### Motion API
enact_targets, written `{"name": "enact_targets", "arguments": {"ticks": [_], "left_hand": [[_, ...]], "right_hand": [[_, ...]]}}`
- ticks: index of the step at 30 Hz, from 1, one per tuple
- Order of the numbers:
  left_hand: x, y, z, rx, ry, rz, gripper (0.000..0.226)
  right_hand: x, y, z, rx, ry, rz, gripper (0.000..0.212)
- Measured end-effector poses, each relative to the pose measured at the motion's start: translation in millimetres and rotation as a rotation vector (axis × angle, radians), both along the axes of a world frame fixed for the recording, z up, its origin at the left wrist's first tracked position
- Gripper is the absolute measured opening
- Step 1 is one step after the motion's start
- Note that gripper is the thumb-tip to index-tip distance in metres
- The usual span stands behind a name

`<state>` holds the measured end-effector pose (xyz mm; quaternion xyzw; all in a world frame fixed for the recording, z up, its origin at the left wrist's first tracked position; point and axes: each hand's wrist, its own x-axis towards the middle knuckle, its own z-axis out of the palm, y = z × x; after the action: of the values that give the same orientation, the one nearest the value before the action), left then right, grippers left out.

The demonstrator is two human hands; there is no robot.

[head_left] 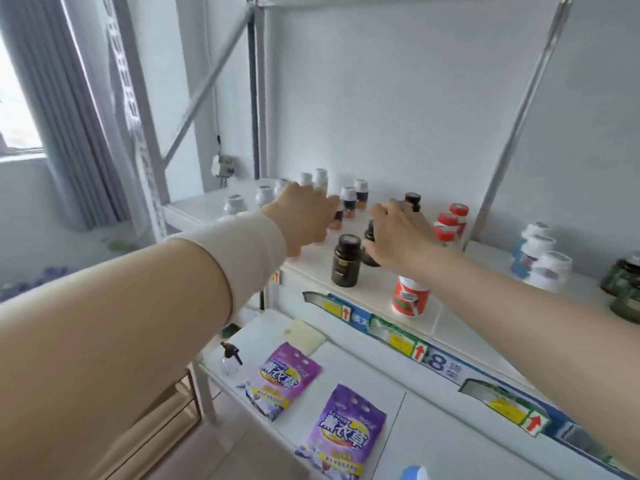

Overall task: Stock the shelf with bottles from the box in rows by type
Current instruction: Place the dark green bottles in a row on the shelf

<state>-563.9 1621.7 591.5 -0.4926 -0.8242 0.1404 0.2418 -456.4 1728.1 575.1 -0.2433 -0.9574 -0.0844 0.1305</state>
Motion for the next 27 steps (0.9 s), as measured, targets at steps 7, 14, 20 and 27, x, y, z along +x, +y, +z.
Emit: {"name": "enact_targets", "arguments": {"ticks": [7, 14, 20, 27], "left_hand": [[-122, -174, -74, -0.023, -0.175, 0.298, 0.037], [-192, -325, -237, -0.033, -0.561, 0.649, 0.034], [-213, -383, -361, -0.109, -0.799, 0.781, 0.033], [-254, -385, -451, -0.154, -1.050, 0.936, 0.031]], "right_hand": [[-163, -156, -69, -0.121, -0.096, 0.289, 0.049], [-256, -295, -227, -0.254, -0.419, 0.435, 0.048], [-289, -342, -343, -0.342, -0.684, 0.478, 0.048], [-328, -336, -431, -0.410, -0.954, 0.536, 0.042]]}}
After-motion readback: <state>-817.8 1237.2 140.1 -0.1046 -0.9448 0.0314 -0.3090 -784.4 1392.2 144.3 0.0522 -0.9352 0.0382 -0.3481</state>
